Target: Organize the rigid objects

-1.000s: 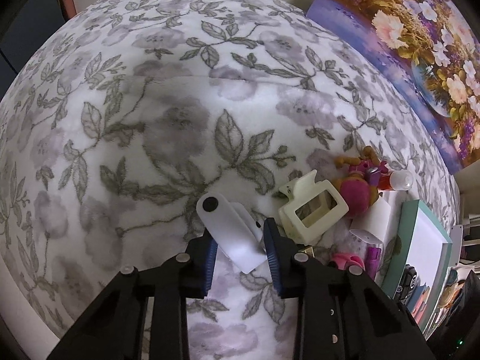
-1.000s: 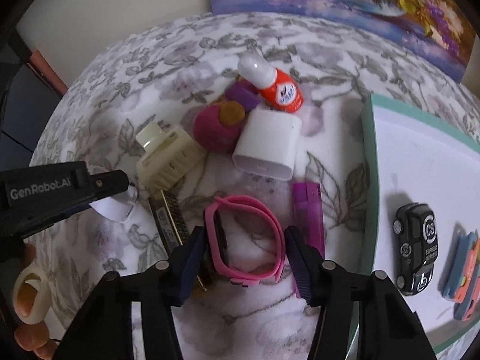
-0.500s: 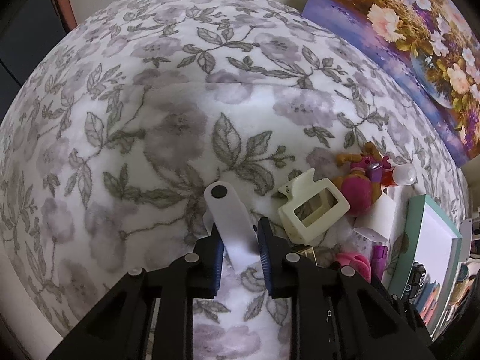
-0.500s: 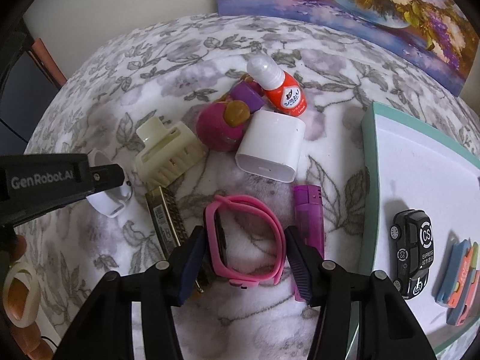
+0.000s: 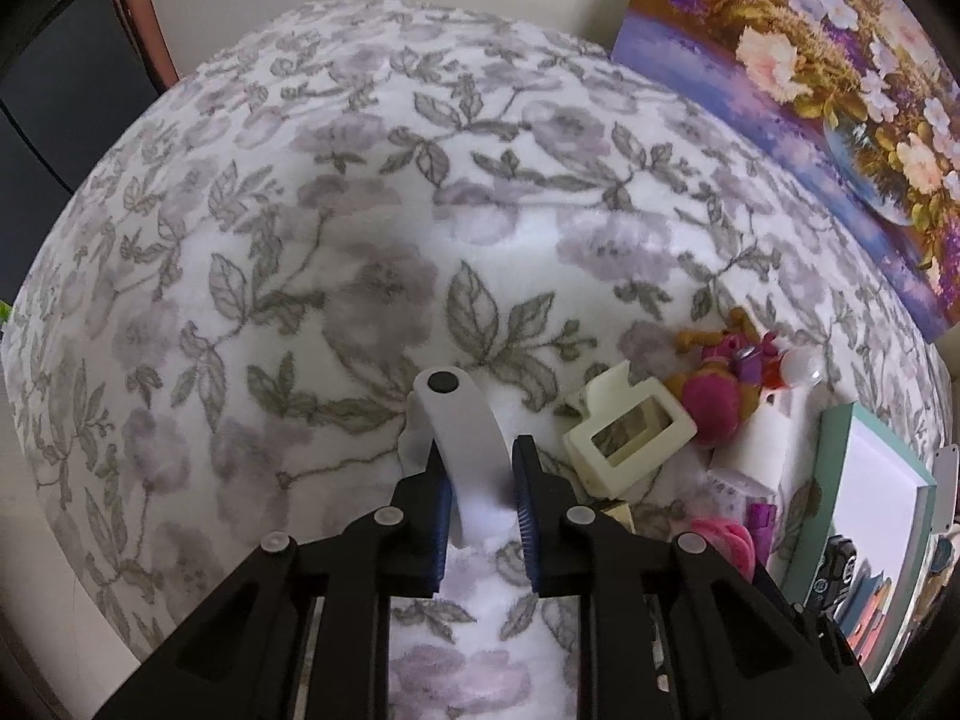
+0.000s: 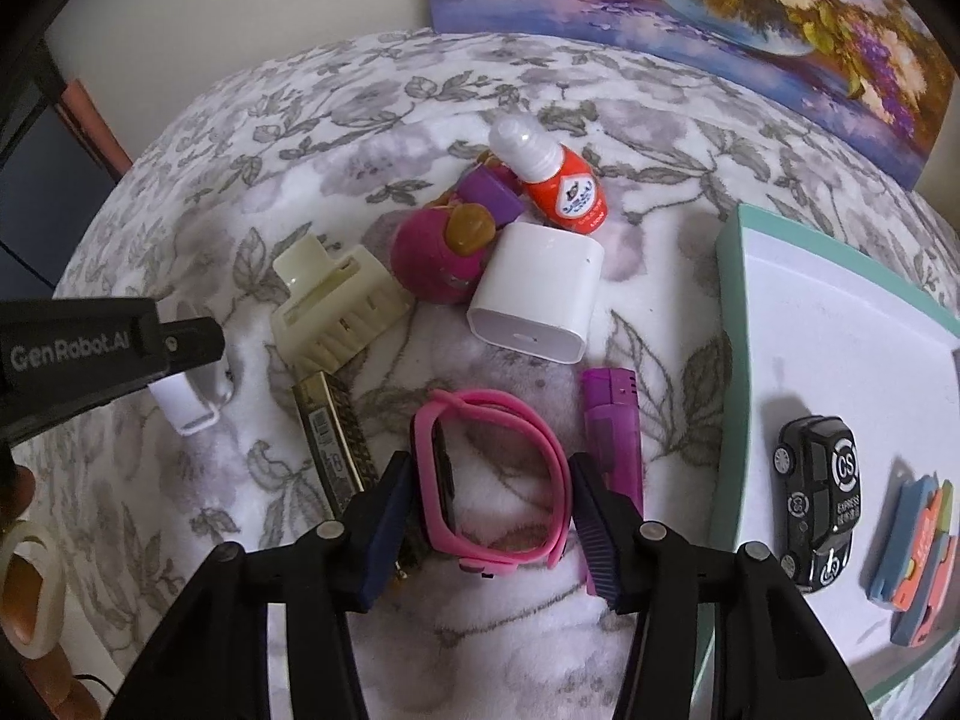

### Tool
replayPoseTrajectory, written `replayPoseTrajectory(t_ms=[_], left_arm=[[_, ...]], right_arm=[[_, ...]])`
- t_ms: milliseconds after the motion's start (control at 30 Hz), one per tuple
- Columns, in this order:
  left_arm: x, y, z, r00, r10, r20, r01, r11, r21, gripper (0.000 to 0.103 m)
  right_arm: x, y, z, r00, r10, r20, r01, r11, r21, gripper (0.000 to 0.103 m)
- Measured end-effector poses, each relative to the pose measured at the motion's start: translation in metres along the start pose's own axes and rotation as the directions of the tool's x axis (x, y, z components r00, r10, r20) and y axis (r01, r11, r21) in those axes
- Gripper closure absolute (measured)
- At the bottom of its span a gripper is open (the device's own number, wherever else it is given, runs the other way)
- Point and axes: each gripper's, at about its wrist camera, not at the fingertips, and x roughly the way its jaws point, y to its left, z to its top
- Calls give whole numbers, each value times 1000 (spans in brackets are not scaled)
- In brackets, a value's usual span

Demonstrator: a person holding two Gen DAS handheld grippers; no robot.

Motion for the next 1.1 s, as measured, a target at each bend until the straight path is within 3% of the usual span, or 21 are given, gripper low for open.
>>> replayPoseTrajectory(t_ms=[367, 467, 567, 733, 933, 1100], left_arm=[[-51, -30, 1, 986, 15, 164, -24, 998, 51, 83], [-60, -60, -6, 980, -5, 198, -18, 993, 116, 83], [-63, -89, -14, 979, -42, 201, 3, 982, 191, 83], [-60, -133, -28, 977, -148, 152, 100, 954, 283, 84], [-58, -156, -36, 966, -241, 90, 203, 930, 306, 89], [-54, -137, -25, 977, -186, 109, 151, 952, 265, 89]], right_arm=[[-51, -42, 16, 990, 35, 138, -53, 990, 130, 49], [-57, -67, 18, 988, -16, 154, -13, 983, 181, 49], [-62, -102, 14, 987, -48, 153, 5, 963, 268, 49], [-66, -163, 3, 986, -85, 142, 18, 906, 422, 49], [-72, -212, -12, 984, -103, 145, 11, 847, 531, 49], [-75, -235, -21, 985, -103, 138, 3, 811, 584, 49]])
